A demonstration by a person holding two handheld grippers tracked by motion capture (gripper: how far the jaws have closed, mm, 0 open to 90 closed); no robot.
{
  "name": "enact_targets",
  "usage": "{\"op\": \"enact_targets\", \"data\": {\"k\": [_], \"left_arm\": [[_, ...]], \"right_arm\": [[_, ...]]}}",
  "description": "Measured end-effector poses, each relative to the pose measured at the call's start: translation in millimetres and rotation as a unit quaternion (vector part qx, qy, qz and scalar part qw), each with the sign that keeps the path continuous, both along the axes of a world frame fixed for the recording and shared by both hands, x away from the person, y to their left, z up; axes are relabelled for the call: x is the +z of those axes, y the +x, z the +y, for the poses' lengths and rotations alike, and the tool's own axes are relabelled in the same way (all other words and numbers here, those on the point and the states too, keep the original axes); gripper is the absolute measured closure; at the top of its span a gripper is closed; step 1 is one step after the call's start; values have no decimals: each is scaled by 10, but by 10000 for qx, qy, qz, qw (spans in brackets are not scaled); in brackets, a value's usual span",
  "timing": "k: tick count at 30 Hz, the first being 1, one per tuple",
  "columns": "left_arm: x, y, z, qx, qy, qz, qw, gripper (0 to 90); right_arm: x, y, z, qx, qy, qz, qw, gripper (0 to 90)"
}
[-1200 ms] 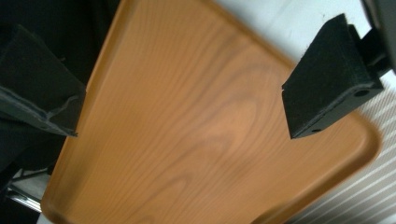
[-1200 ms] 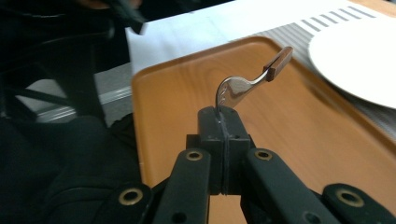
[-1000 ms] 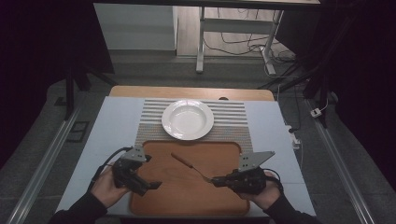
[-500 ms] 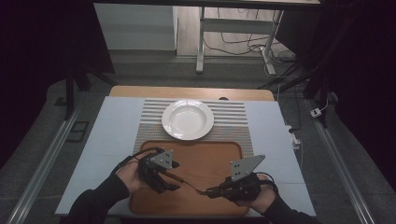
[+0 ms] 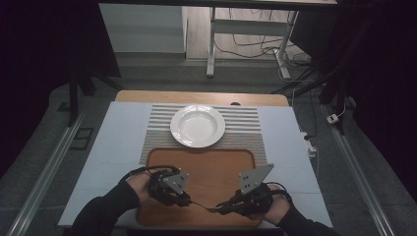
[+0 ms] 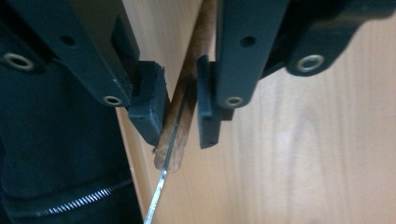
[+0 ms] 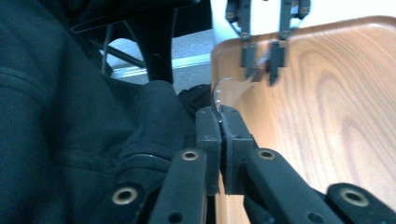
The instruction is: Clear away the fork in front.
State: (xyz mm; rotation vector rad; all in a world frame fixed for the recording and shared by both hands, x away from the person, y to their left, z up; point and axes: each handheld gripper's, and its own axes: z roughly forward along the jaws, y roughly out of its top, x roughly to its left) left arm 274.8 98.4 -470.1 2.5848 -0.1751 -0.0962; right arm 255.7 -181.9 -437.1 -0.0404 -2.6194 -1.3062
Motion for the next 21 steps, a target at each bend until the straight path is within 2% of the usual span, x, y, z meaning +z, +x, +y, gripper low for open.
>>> {"op": "enact_targets", "data": {"k": [3, 7, 9, 13, 15, 19, 21], "left_arm": [[-16, -17, -2, -53, 64, 19, 10000, 796], [-5, 4, 19, 402, 28, 325, 9987, 801], [12, 9, 47, 606, -12, 386, 9974, 801], [40, -17, 122, 1008, -55, 440, 9939, 800], [52, -46, 160, 1280, -32, 473, 9906, 799], [51, -94, 214, 1827, 69, 506, 9818, 799], [45, -100, 237, 2028, 133, 606, 9772, 799]], "right_arm": [[-25, 28, -17, -235, -40, -42, 9997, 825], [-41, 76, -49, -732, -16, -29, 9973, 698], [-31, 99, -74, -915, 44, -11, 9958, 631], [-1, 107, -149, -1394, 116, -218, 9899, 511], [7, 105, -195, -1653, 81, -316, 9857, 458], [9, 94, -279, -2108, 40, -375, 9768, 355], [8, 78, -316, -2262, -10, -412, 9732, 304]]}}
